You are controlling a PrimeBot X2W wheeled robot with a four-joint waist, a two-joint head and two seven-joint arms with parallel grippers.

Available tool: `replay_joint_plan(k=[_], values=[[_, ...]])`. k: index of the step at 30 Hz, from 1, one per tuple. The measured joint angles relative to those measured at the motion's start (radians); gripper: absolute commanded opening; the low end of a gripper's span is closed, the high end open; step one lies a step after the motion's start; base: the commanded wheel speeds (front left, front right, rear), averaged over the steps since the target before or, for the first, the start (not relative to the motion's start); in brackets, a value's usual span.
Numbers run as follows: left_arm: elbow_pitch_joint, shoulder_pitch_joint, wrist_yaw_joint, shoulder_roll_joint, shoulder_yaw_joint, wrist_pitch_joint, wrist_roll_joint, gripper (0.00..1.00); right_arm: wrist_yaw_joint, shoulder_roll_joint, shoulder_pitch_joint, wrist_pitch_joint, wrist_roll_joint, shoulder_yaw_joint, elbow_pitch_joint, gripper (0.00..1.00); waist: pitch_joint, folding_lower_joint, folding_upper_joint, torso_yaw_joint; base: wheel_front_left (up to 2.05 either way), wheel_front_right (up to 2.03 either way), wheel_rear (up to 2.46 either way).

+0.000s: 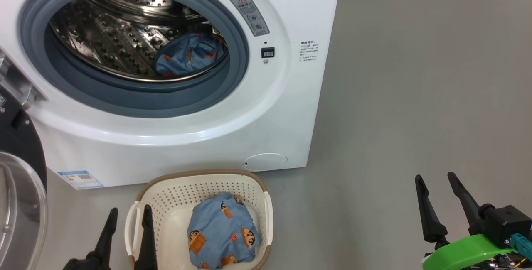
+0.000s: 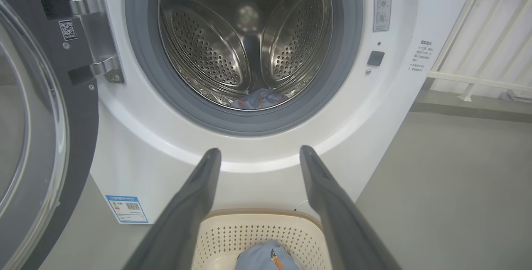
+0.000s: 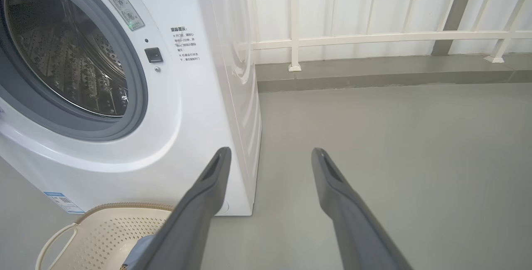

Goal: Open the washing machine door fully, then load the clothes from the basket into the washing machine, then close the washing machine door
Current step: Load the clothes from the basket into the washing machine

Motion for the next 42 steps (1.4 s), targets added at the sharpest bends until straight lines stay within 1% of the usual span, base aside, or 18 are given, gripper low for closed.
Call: replay_joint_plan(k=[5, 11, 15, 19, 20, 29, 35, 36, 42], values=[[0.012, -0.001, 0.002, -0.002, -0.004, 0.000, 0.002, 1.00, 0.000, 0.000, 0.000, 0.001, 0.000, -0.001, 0.000, 1.00, -0.001, 0.0000, 0.0000, 0.007, 0.00, 0.00, 0.00], [0.074, -0.035, 0.002, -0.007, -0.022, 0.000, 0.010, 1.00, 0.000, 0.000, 0.000, 0.007, 0.001, -0.003, -0.001, 1.00, 0.001, 0.0000, 0.0000, 0.018, 0.00, 0.00, 0.00], [0.147, -0.086, -0.013, -0.016, -0.053, 0.000, 0.028, 1.00, 0.000, 0.000, 0.000, 0.008, 0.002, -0.007, -0.007, 1.00, 0.008, 0.0000, 0.0000, 0.030, 0.00, 0.00, 0.00], [0.272, -0.162, -0.039, -0.034, -0.078, 0.010, 0.034, 1.00, 0.000, 0.000, -0.001, 0.013, 0.003, -0.006, -0.014, 1.00, 0.022, 0.0000, 0.0000, 0.038, 0.00, 0.00, 0.00], [0.272, -0.162, -0.039, -0.034, -0.078, 0.010, 0.034, 1.00, 0.000, 0.000, -0.001, 0.013, 0.003, -0.006, -0.014, 1.00, 0.022, 0.0000, 0.0000, 0.038, 0.00, 0.00, 0.00], [0.640, -0.394, -0.100, -0.078, -0.106, 0.050, 0.004, 1.00, 0.000, 0.000, -0.049, 0.026, 0.003, -0.002, -0.047, 1.00, 0.099, 0.0001, 0.0000, 0.034, 0.00, 0.00, 0.00], [0.867, -0.569, -0.120, -0.098, -0.102, 0.082, -0.032, 1.00, 0.000, 0.000, -0.096, 0.033, 0.003, -0.002, -0.076, 1.00, 0.191, 0.0002, 0.0000, 0.018, 0.00, 0.00, 0.00], [0.929, -0.623, -0.130, -0.103, -0.098, 0.091, -0.039, 1.00, 0.000, -0.001, -0.116, 0.032, 0.003, -0.002, -0.082, 1.00, 0.227, 0.0002, 0.0000, 0.011, 0.00, 0.00, 0.00], [1.065, -0.758, -0.154, -0.105, -0.080, 0.130, -0.075, 1.00, 0.000, -0.001, -0.172, 0.013, 0.020, 0.000, -0.095, 1.00, 0.339, 0.0003, 0.0000, -0.020, 0.00, 0.00, 0.00]])
